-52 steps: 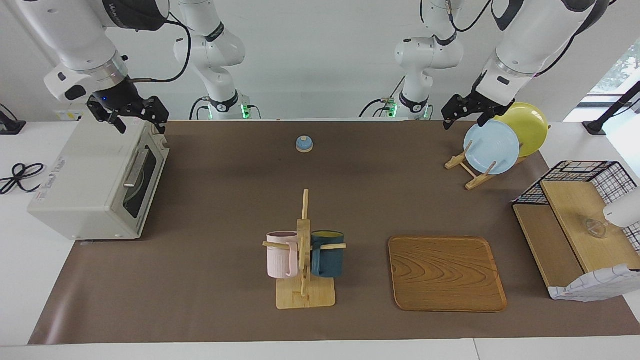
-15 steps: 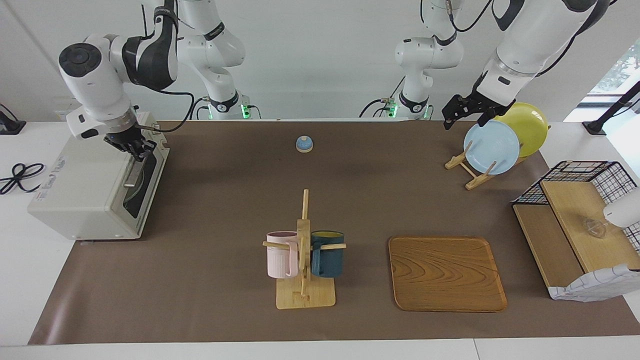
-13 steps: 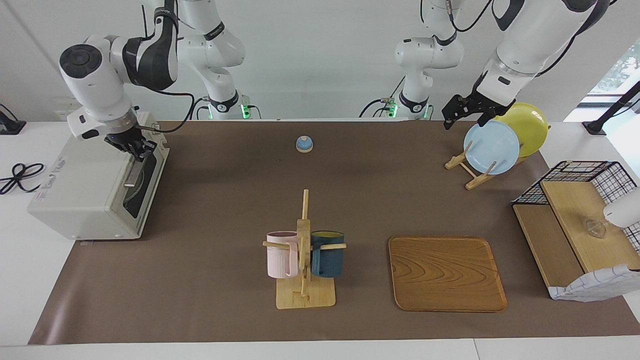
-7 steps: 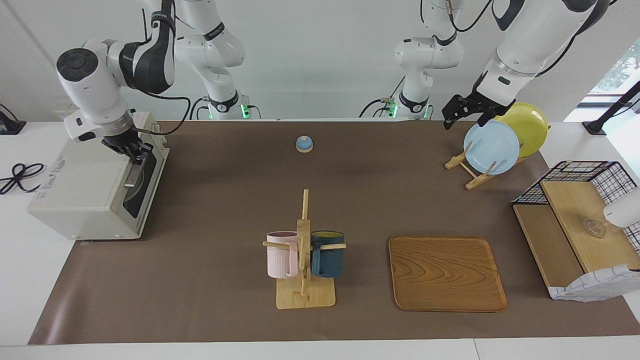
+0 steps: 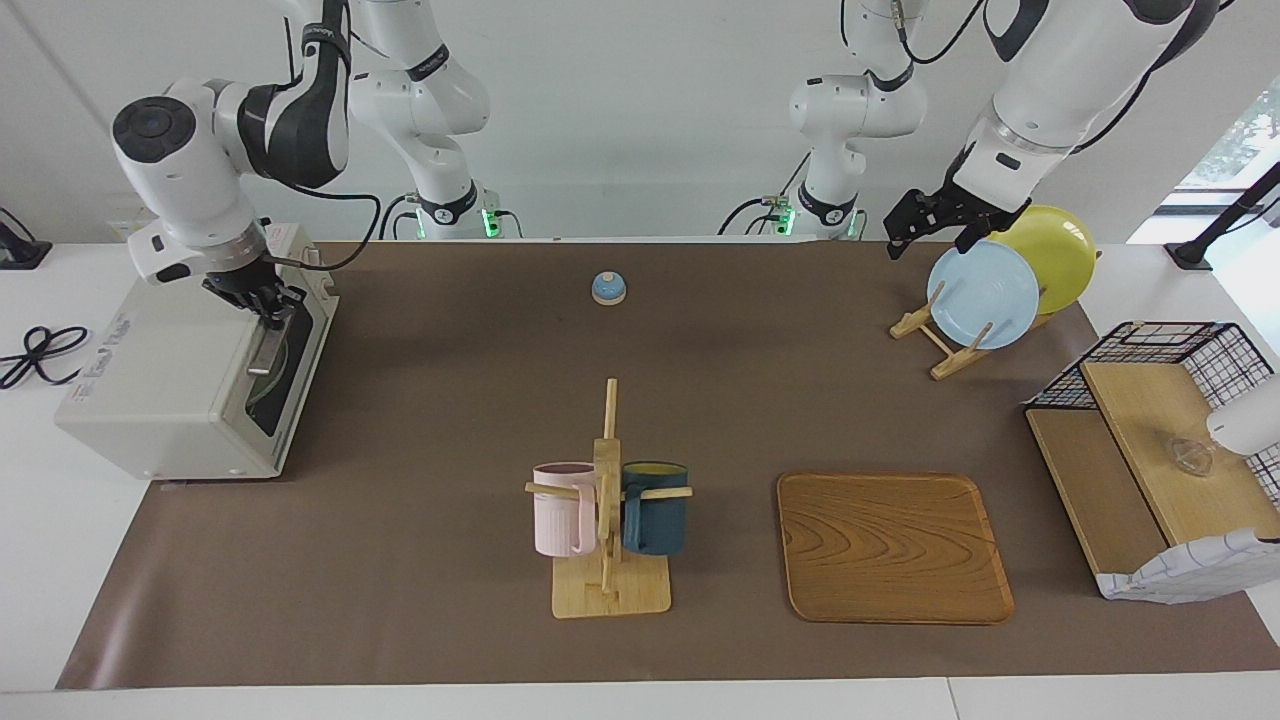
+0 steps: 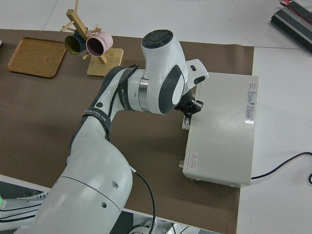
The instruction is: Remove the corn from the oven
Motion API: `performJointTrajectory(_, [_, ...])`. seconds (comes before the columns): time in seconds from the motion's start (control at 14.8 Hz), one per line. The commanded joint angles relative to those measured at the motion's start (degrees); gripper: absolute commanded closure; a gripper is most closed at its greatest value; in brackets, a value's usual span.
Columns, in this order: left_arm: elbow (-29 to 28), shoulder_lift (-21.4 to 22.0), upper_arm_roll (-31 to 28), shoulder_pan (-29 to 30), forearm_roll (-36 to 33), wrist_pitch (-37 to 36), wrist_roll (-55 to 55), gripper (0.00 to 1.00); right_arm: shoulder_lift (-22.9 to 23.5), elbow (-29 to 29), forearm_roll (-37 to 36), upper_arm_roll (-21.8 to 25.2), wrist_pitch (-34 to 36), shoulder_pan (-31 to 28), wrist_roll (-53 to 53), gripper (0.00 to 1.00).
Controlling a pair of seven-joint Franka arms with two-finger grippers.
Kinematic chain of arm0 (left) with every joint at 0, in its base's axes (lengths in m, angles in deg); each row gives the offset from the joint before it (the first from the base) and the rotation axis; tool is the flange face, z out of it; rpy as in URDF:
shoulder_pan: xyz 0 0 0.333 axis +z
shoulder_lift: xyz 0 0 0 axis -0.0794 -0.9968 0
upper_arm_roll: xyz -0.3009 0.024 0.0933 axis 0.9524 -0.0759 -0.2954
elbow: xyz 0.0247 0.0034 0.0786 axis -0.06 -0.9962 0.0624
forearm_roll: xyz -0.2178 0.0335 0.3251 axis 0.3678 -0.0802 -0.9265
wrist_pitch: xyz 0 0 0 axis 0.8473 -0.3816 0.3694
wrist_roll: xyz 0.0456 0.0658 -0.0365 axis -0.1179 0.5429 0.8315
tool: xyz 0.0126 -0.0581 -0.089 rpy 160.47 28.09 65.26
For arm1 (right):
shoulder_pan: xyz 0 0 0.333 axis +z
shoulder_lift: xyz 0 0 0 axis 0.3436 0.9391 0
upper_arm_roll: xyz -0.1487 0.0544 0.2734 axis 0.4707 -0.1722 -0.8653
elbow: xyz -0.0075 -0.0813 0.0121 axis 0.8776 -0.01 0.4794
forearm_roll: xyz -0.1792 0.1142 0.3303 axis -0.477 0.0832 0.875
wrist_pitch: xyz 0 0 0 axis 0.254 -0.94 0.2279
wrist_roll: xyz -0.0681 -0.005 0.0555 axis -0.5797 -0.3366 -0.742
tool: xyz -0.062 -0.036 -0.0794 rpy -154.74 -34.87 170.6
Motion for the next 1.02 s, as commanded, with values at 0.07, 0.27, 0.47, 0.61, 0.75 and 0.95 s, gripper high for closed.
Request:
performJointTrajectory(0.07, [-1.13, 1.25, 0.28, 0.73, 0.1, 1.61, 0.14, 0.0, -0.59, 3.28, -0.48, -0.6, -2.29, -0.14, -0.82, 1.0])
performJointTrajectory(0.27, [-1.13, 1.25, 0.28, 0.64, 0.1, 1.52, 0.22, 0.0, 0.19, 5.03, -0.12, -0.69, -6.58, 2.59, -0.47, 1.0])
performJointTrajectory(0.47, [-1.04, 1.25, 0.28, 0.64, 0.1, 1.7, 0.14, 0.0, 2.83, 6.27, -0.12, -0.69, -11.52, 2.77, -0.73, 1.0])
performJointTrajectory(0.61, [-1.13, 1.25, 0.37, 0.64, 0.1, 1.7, -0.04, 0.0, 4.15, 6.36, -0.12, -0.69, -13.01, 4.34, -0.64, 1.0])
performJointTrajectory(0.75, [-1.13, 1.25, 0.37, 0.47, 0.1, 2.13, 0.22, 0.0, 5.47, 6.45, -0.04, -0.69, -13.72, 4.7, -0.47, 1.0])
performJointTrajectory(0.95, [-1.22, 1.25, 0.37, 0.47, 0.1, 2.93, 0.22, 0.0, 7.58, 6.63, -0.03, -0.69, -16.96, 4.7, -0.12, 1.0])
